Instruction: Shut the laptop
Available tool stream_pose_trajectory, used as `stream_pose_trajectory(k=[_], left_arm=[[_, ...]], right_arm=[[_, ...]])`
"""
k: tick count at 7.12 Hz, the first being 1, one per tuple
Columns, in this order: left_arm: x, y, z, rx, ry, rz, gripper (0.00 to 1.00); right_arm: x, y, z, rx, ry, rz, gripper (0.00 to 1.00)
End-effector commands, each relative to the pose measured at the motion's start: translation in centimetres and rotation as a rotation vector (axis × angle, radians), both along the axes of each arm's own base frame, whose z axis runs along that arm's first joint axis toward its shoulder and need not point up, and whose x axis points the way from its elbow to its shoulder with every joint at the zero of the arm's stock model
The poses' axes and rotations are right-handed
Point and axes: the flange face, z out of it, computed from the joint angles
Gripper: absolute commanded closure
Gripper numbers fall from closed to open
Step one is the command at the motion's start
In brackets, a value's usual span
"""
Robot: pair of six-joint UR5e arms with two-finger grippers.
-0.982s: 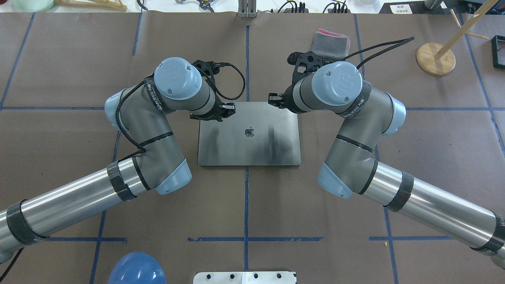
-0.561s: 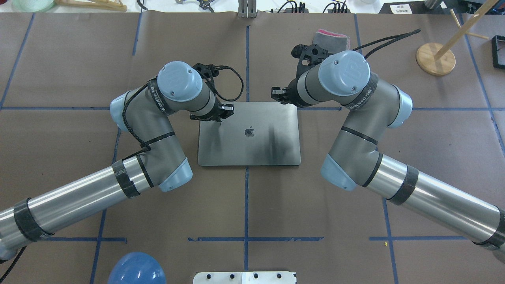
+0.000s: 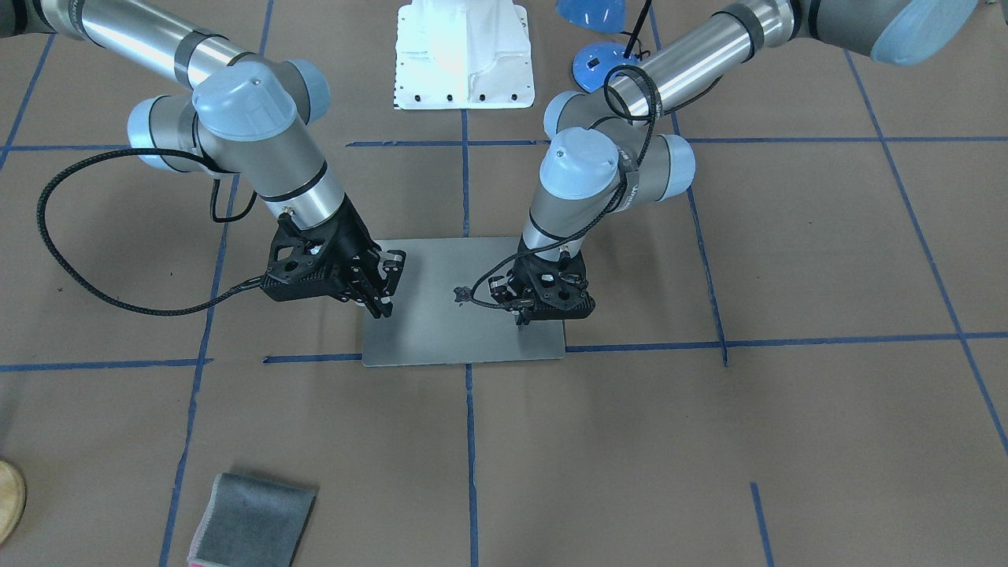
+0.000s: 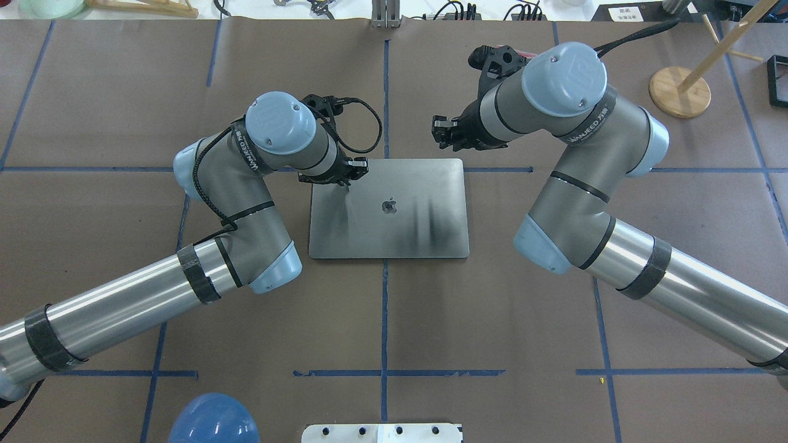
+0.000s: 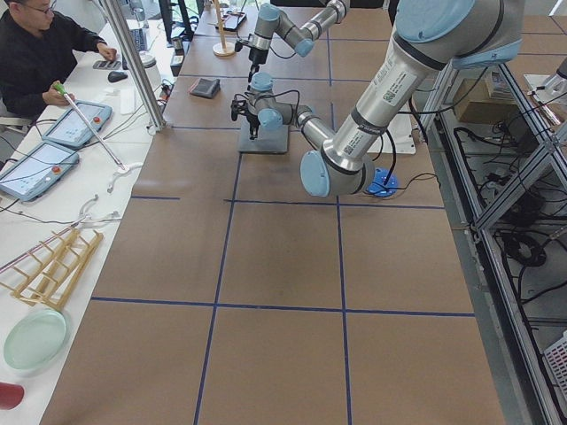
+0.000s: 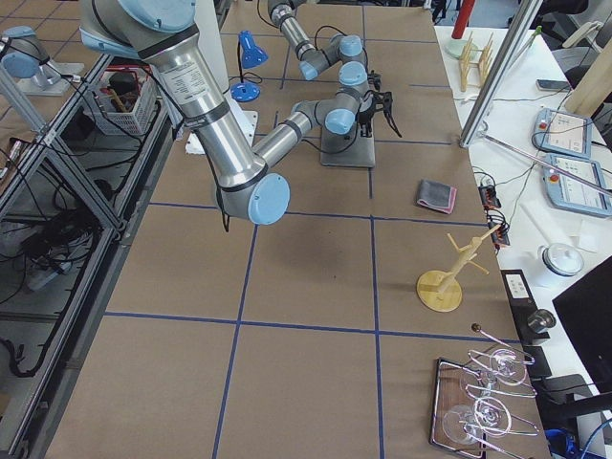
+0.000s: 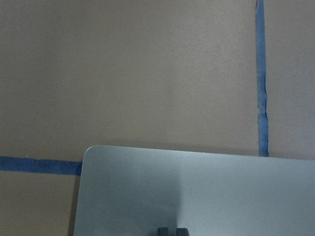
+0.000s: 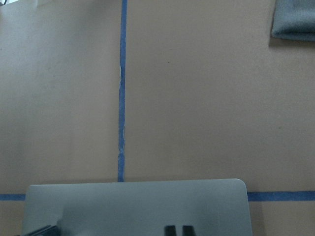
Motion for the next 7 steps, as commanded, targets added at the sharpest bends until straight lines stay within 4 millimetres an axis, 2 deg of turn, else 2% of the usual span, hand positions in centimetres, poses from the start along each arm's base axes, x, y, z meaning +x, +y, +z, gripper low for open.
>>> stream_pose_trajectory(k=[1,2,3,4,5,6,7], left_arm=[[-3.7,-2.2,-1.0,-0.037,0.042,0.014,0.0],[-7.1,-3.7,-0.5,-0.099,0.054,0.045,0.0],[-11.3,-4.5,0.2,-0.138,0.053,0.055,0.0],[-15.2,-4.6,1.2,-0.132,0.016,0.078,0.0],[-19.7,-4.1,2.0,-0.079,-0.053,0.122,0.0],[-24.9,-3.6,3.3,-0.027,-0.121,0.155,0.0],[-29.6,-2.7,5.9,0.025,-0.169,0.182,0.0]], right_arm=[[4.3,-0.5,0.9,-0.027,-0.026,-0.012,0.0],[7.3,-0.2,2.7,-0.049,-0.008,-0.009,0.0],[10.0,-0.2,2.5,-0.013,0.056,-0.047,0.0],[12.3,1.2,3.5,0.003,0.166,-0.104,0.0],[15.7,2.6,4.8,0.051,0.261,-0.167,0.0],[20.4,4.1,8.6,0.09,0.316,-0.198,0.0],[25.0,5.3,12.4,0.107,0.365,-0.218,0.0]])
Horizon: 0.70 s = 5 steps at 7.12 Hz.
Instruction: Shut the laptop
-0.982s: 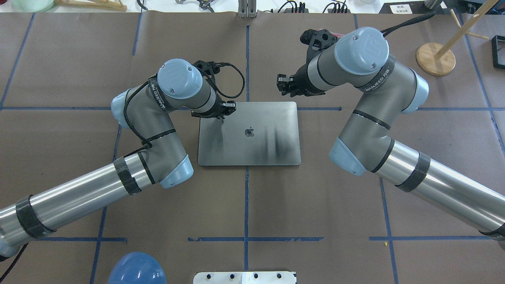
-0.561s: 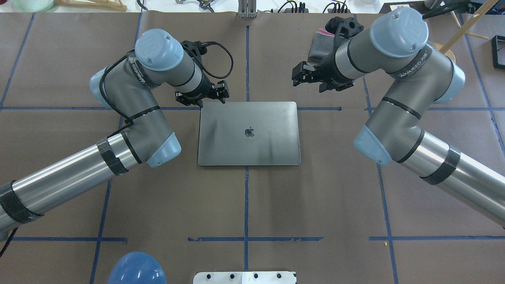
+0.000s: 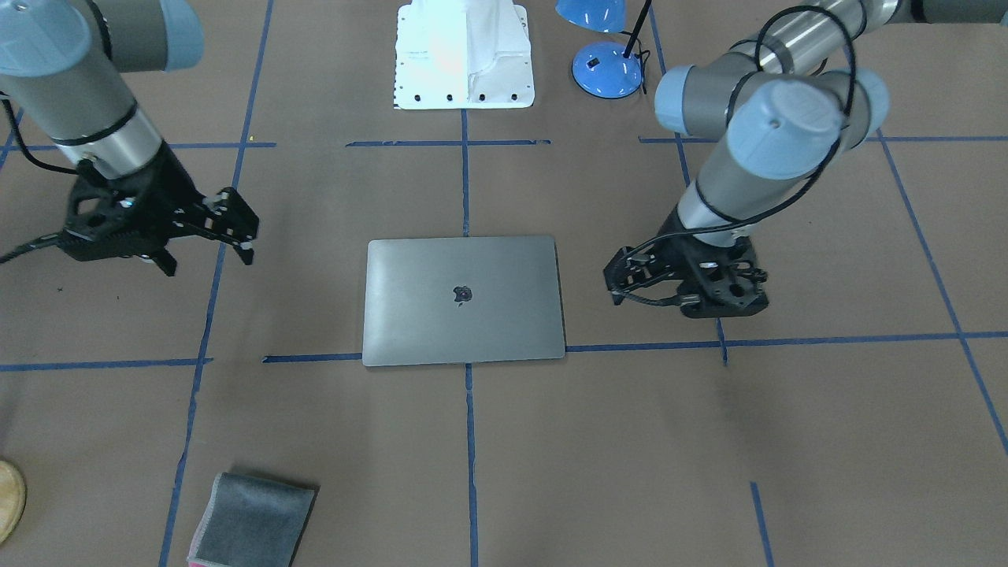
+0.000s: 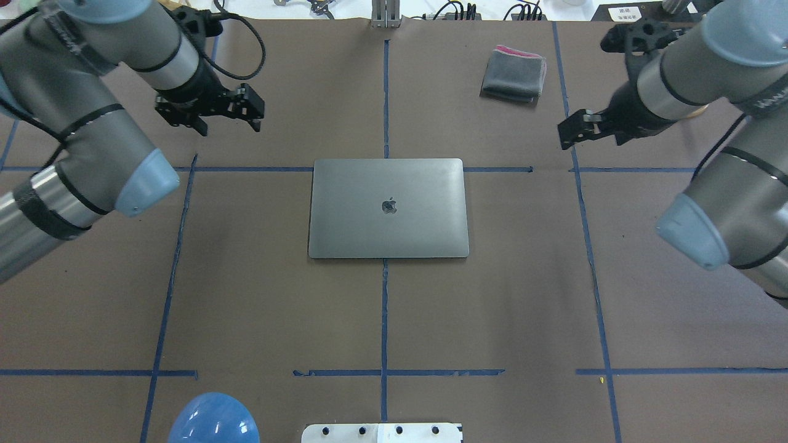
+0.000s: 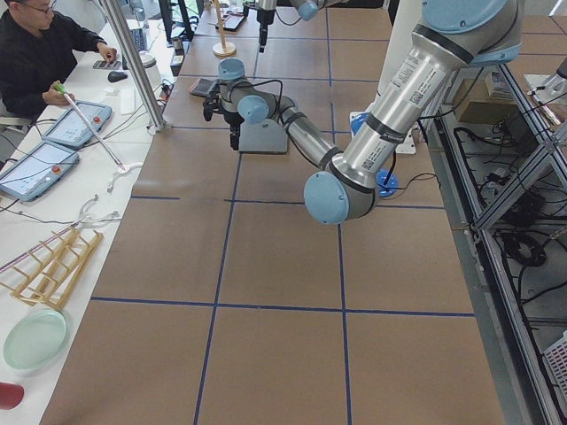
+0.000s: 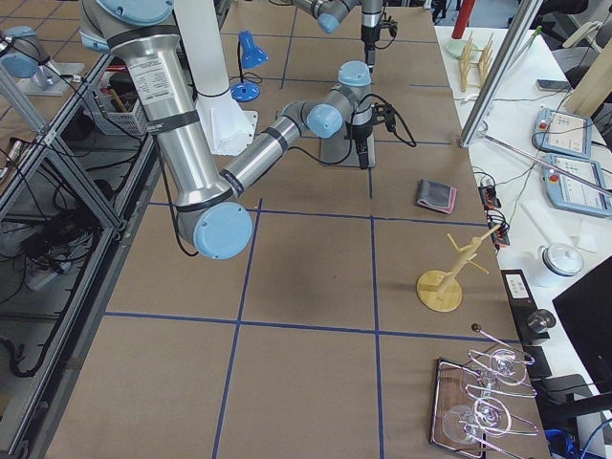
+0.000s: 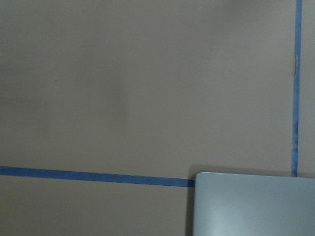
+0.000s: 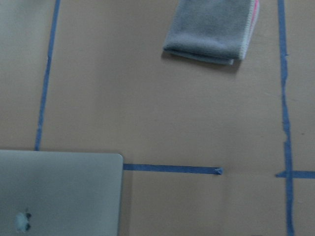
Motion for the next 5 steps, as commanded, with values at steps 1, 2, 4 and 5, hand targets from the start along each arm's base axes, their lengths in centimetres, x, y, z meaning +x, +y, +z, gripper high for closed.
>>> stream_pose_trajectory(k=[1,2,4,5], left_arm=[[-11.4,2.3,7.1,0.084,-0.105,0.056,0.0],[-17.0,3.2,12.1,0.083,-0.111,0.092,0.0],[-27.0,4.5,20.5,0.061,-0.091,0.117,0.0],[-30.4,5.4,24.2,0.033,-0.106,0.104,0.0]], right_arm=[[10.8,2.5,8.4,0.03,0.087,-0.095,0.0],[16.8,3.0,12.7,0.038,0.073,-0.15,0.0],[26.3,4.0,22.5,0.032,0.013,-0.206,0.0],[27.9,3.5,25.4,0.002,0.016,-0.198,0.0]])
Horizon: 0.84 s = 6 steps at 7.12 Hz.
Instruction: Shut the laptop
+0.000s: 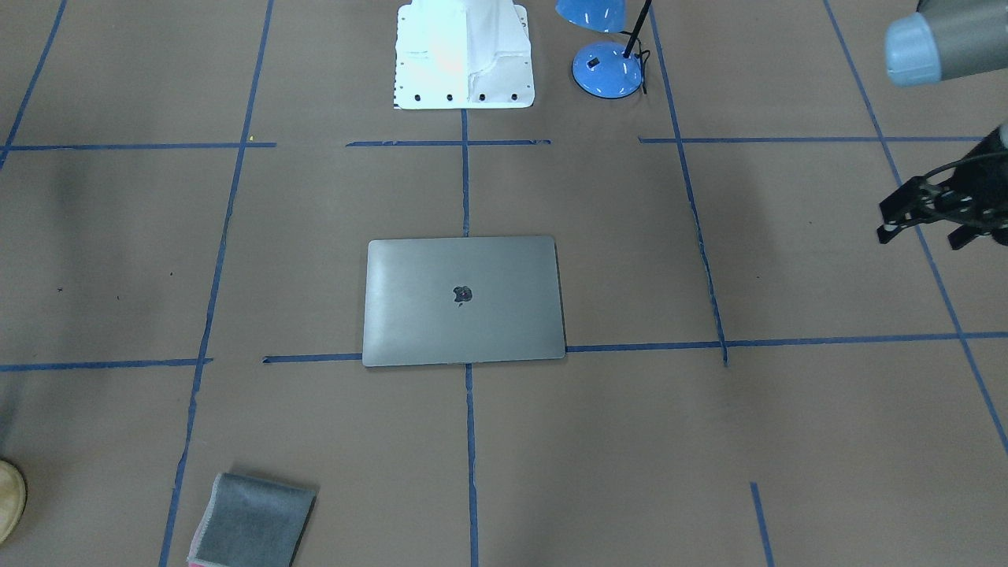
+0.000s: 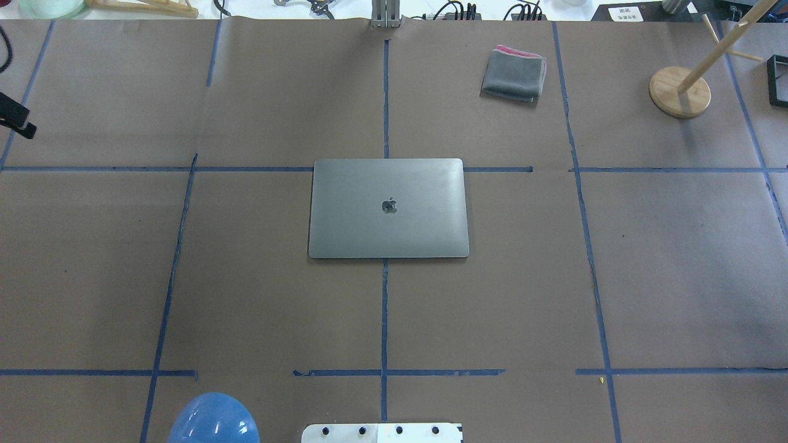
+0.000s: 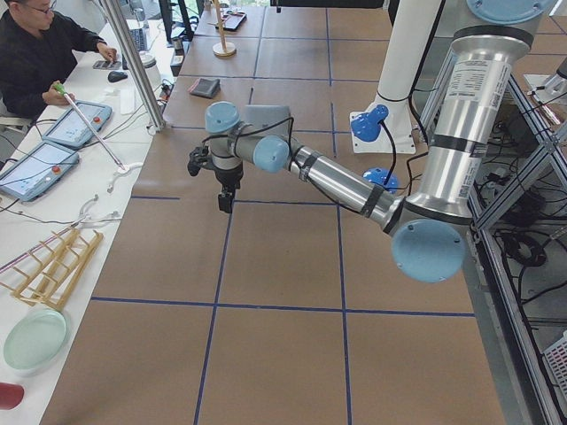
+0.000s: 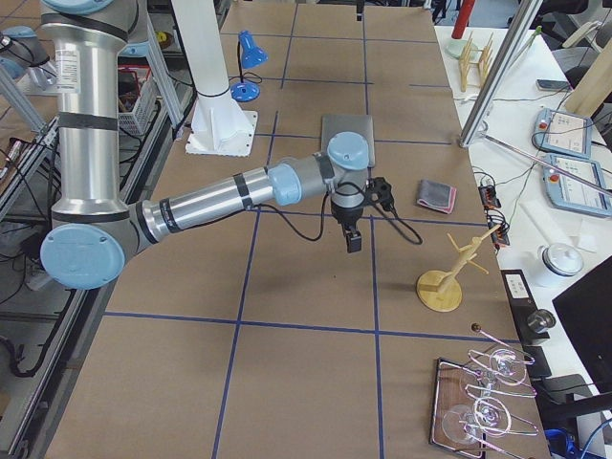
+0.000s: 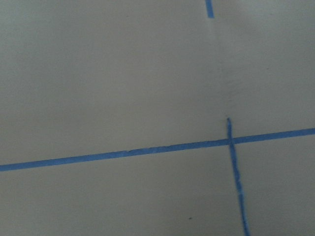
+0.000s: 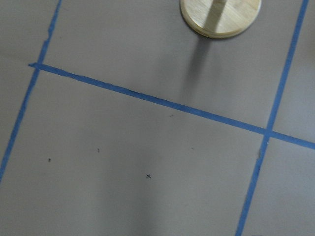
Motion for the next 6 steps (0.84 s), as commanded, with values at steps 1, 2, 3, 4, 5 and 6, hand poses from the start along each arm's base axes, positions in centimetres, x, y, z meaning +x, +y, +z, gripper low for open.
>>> stream_pose_trajectory(k=[1,2,3,4,5,6], left_arm=[[-7.4,1.9,8.5,-0.054,-0.011,-0.009,0.0],[-9.7,2.6,11.9,-0.111,0.006,-0.042,0.0],[-12.8,3.3,14.4,-0.12,0.004,-0.056,0.0],[-13.1,3.8,15.7,-0.123,-0.003,-0.037,0.0],[-15.0,4.6,16.4,-0.133,-0.002,-0.072,0.0],[-16.4,6.7,17.4,-0.129,0.001,-0.08,0.0]], right_arm=[[3.7,0.0,6.5,-0.053,0.004,-0.002,0.0],[3.7,0.1,9.2,-0.104,0.009,-0.002,0.0],[3.8,0.3,10.0,-0.129,0.017,0.014,0.0],[4.5,0.2,10.6,-0.154,0.014,0.038,0.0],[4.9,0.6,11.0,-0.169,0.008,0.048,0.0],[5.1,0.8,11.2,-0.182,0.005,0.053,0.0]])
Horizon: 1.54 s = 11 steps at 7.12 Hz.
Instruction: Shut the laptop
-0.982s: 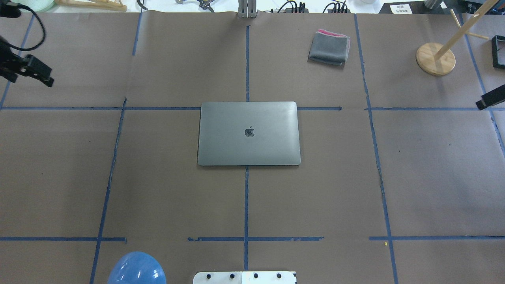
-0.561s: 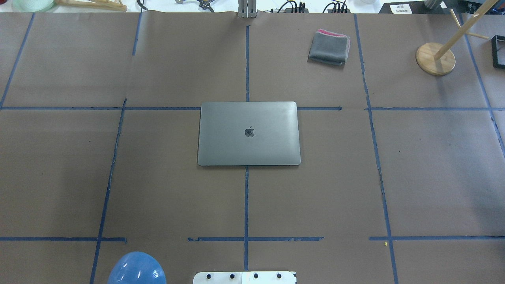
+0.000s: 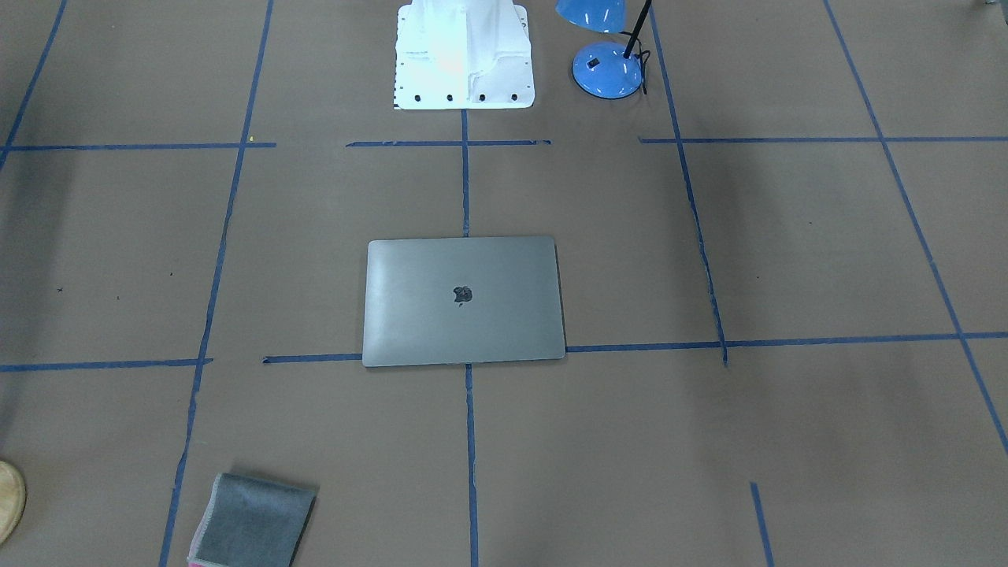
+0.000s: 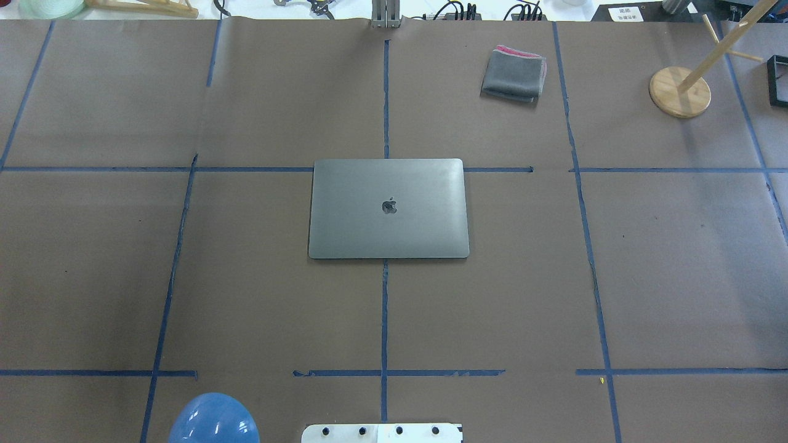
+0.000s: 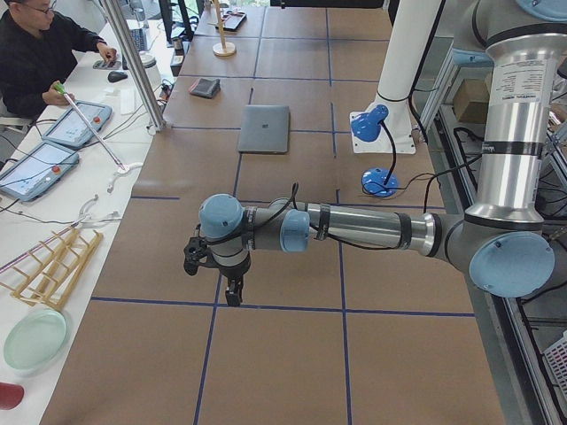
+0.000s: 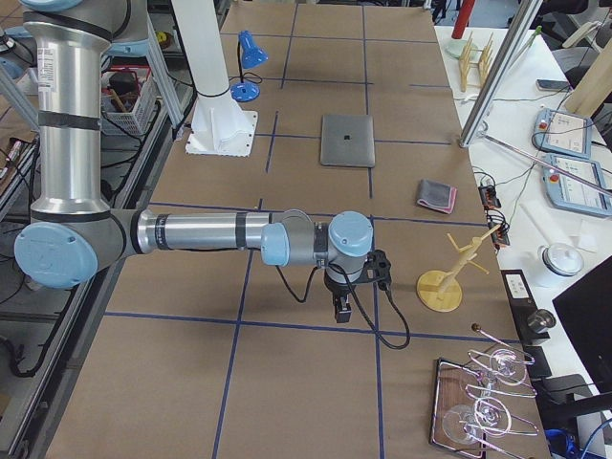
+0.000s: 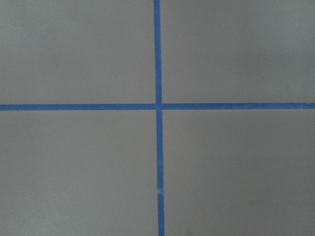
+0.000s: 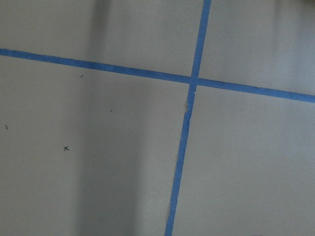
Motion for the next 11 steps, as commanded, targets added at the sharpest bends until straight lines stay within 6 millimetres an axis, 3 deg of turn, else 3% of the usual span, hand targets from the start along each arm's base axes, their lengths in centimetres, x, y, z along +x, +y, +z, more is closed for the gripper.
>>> stream_pose_trajectory(k=[1,5,11], left_arm=[[-1.8,2.1,1.4,0.025,0.001,0.018,0.0],[-1.7,2.0,2.0,0.012,-0.001,0.019,0.0],[-1.7,1.7,1.8,0.015,-0.002,0.017,0.0]], right_arm=[[0.4,0.5,0.6,-0.023,-0.003,0.013,0.0],[1.1,1.1,1.4,-0.048,-0.006,0.033,0.0],[3.0,1.5,0.9,-0.095,-0.063,0.116,0.0]])
